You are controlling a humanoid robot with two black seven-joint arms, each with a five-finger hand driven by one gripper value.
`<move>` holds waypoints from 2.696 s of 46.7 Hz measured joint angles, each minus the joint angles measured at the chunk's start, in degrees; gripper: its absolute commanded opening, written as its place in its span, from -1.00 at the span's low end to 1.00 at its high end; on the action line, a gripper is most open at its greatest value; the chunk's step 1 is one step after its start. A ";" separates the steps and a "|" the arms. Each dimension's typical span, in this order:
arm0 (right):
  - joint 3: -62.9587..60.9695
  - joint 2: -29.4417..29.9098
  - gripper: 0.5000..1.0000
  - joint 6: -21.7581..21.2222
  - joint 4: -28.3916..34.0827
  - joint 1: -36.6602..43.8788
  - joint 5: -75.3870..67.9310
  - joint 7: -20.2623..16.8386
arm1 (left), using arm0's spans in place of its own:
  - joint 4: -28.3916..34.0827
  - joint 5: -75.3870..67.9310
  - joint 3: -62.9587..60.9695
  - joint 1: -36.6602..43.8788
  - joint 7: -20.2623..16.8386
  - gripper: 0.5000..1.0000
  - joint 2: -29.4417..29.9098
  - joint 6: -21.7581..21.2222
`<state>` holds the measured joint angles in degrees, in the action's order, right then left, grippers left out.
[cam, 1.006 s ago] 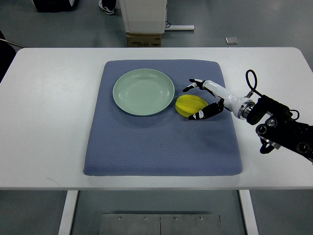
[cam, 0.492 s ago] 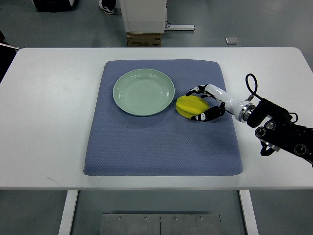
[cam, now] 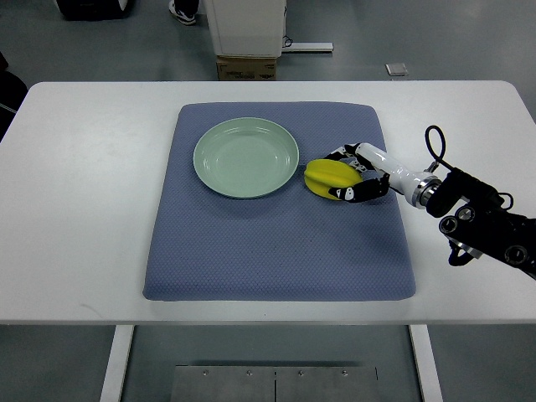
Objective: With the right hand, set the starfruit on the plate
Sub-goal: 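Close the right hand fingers around the yellow starfruit and lift it, then carry the held starfruit with the right hand over the green plate, then lower the starfruit onto the plate and open the right hand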
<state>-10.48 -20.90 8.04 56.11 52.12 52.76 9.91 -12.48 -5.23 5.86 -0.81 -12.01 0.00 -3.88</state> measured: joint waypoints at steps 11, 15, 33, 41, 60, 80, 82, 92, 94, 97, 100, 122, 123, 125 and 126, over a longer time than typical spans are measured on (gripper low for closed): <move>-2.19 -0.11 -1.00 0.06 -0.05 1.43 -0.50 -0.39 | -0.03 -0.01 0.00 0.02 0.03 1.00 0.00 0.00; -2.39 -0.06 -1.00 0.03 -0.05 2.98 -0.79 -0.49 | -0.02 -0.02 0.01 0.02 0.05 1.00 0.00 0.00; -2.64 4.81 -1.00 -0.04 -2.24 8.49 -2.80 -2.55 | 0.00 -0.03 -0.04 0.01 0.04 1.00 0.00 0.02; -2.29 9.47 -1.00 -0.08 -5.37 11.02 -3.35 -3.14 | 0.00 -0.03 -0.03 0.01 0.03 1.00 0.00 0.02; -0.72 20.30 -1.00 -0.32 -12.33 15.12 -3.37 -4.09 | 0.01 -0.02 -0.02 0.02 0.03 1.00 0.00 0.02; 6.45 20.91 -1.00 -0.13 -15.56 16.00 -3.29 -4.11 | -0.01 -0.03 0.00 0.00 0.05 1.00 0.00 0.02; 7.20 20.91 -1.00 -0.12 -15.91 16.00 -3.23 -4.11 | -0.01 -0.03 -0.01 0.00 0.05 1.00 0.00 0.02; 9.73 20.91 -1.00 -0.12 -16.27 15.29 -3.20 -4.23 | -0.03 -0.03 0.00 0.02 0.04 1.00 0.00 0.00; 9.96 20.90 -1.00 -0.12 -16.14 15.18 -3.21 -4.55 | -0.02 -0.03 0.00 0.02 0.04 1.00 0.00 0.00; 10.32 20.91 -1.00 -0.12 -15.93 14.96 -3.22 -4.91 | -0.02 -0.03 0.01 0.02 0.02 1.00 0.00 0.00; 10.81 20.90 -1.00 -0.14 -15.86 14.89 -3.26 -4.98 | -0.02 -0.03 0.01 0.02 0.02 1.00 0.00 0.00; 11.74 20.90 1.00 -0.22 -14.72 14.24 -4.61 -8.02 | 0.00 -0.03 -0.03 0.02 0.05 1.00 0.00 0.00; 11.70 20.90 1.00 -0.22 -14.55 14.24 -5.08 -8.02 | 0.00 -0.03 -0.02 0.02 0.06 1.00 0.00 0.00; 11.66 20.90 1.00 -0.22 -14.33 14.24 -5.96 -7.97 | 0.00 -0.03 -0.02 0.02 0.06 1.00 0.00 0.00; 11.60 20.90 1.00 -0.22 -14.28 14.24 -6.52 -7.89 | 0.01 -0.03 -0.02 0.02 0.06 1.00 0.00 0.00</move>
<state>1.12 0.00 7.82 41.83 66.36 46.24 2.02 -12.47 -5.26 5.84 -0.79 -11.95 0.00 -3.88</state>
